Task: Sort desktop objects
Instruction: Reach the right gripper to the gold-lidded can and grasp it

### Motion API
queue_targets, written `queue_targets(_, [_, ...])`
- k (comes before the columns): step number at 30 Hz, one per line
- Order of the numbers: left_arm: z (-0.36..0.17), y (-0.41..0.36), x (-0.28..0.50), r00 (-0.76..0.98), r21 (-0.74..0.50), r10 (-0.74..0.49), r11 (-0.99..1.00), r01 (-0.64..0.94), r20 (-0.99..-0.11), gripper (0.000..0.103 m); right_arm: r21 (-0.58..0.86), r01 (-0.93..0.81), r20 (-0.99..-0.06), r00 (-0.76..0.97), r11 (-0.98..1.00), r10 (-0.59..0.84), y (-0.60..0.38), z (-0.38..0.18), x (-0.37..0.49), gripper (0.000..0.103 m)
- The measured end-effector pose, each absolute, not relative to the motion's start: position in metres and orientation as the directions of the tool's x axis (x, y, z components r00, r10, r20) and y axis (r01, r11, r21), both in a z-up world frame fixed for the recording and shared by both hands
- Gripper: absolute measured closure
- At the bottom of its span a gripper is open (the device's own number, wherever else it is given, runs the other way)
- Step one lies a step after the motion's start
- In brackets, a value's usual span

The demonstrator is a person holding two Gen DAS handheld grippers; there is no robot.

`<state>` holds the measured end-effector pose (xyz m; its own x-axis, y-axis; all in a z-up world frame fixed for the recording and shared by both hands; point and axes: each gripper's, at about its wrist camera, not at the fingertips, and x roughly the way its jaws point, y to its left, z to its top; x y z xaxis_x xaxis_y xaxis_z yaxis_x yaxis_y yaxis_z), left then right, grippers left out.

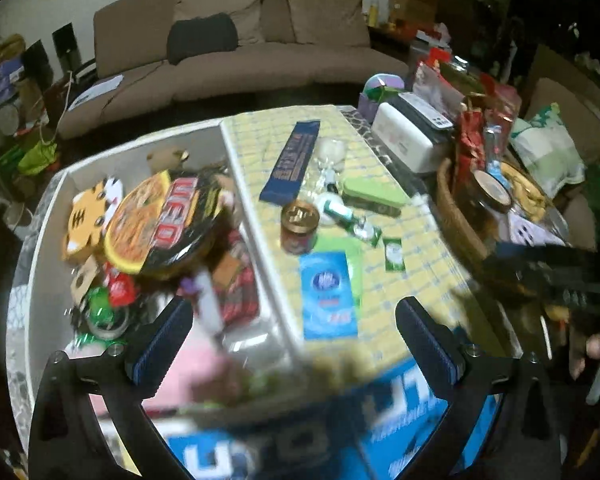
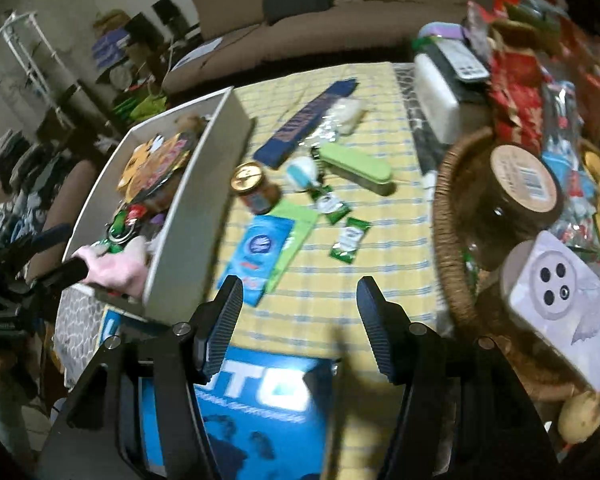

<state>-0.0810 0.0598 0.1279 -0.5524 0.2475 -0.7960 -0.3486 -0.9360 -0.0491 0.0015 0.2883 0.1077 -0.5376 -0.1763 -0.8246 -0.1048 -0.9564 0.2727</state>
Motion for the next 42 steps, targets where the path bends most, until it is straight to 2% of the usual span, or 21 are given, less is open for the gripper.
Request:
queue_targets(5, [0.105, 0.108, -0.137, -0.552, 0.041, 0.148, -0.948, -0.315, -0.820, 0.000, 0.228, -0.112, -0.805, -0.580, -0.967, -0.123, 0.304, 0.094, -0.001, 0.047])
queue_targets(9, [0.080, 0.132, -0.176, -0.514, 0.055, 0.116, -0.951, -0.305, -0.850, 0.001, 0.196, -0.077, -0.800, -0.590, -0.978, -0.114, 0.299, 0.078, -0.010, 0.047])
queue_targets(12, [0.064, 0.145, -0.200, -0.488, 0.082, 0.090, -0.944, -0.319, -0.868, 0.005, 0.202, -0.058, -0.802, -0.583, -0.978, -0.131, 0.298, 0.066, -0.019, 0.047])
queue_targets(16, [0.040, 0.151, -0.224, -0.420, 0.075, 0.076, -0.940, -0.332, -0.904, 0.022, 0.192, -0.054, -0.809, -0.574, -0.980, -0.127, 0.300, 0.049, -0.034, 0.047])
queue_targets(23, [0.017, 0.161, -0.234, -0.405, 0.113, 0.052, -0.921, -0.373, -0.913, 0.022, 0.205, -0.044, -0.829, -0.538, -0.978, -0.150, 0.301, 0.021, -0.050, 0.047])
queue_targets(25, [0.013, 0.167, -0.235, -0.405, 0.129, 0.042, -0.914, -0.385, -0.914, 0.035, 0.212, -0.053, -0.831, -0.535, -0.976, -0.152, 0.303, 0.016, -0.052, 0.047])
queue_targets(27, [0.012, 0.170, -0.238, -0.420, 0.161, 0.011, -0.915, -0.371, -0.907, 0.037, 0.226, -0.059, -0.832, -0.531, -0.972, -0.161, 0.306, 0.013, -0.053, 0.047])
queue_targets(29, [0.016, 0.169, -0.241, -0.436, 0.165, 0.009, -0.919, -0.358, -0.900, 0.053, 0.225, -0.064, -0.836, -0.525, -0.972, -0.158, 0.307, 0.010, -0.052, 0.047])
queue_targets(37, [0.020, 0.161, -0.240, -0.407, 0.104, 0.063, -0.921, -0.375, -0.911, 0.055, 0.225, -0.052, -0.830, -0.533, -0.973, -0.164, 0.302, 0.011, -0.053, 0.047])
queue_targets(42, [0.026, 0.153, -0.238, -0.360, 0.005, 0.136, -0.931, -0.366, -0.923, 0.058, 0.194, 0.079, -0.787, -0.582, -0.978, -0.204, 0.274, 0.026, -0.077, 0.047])
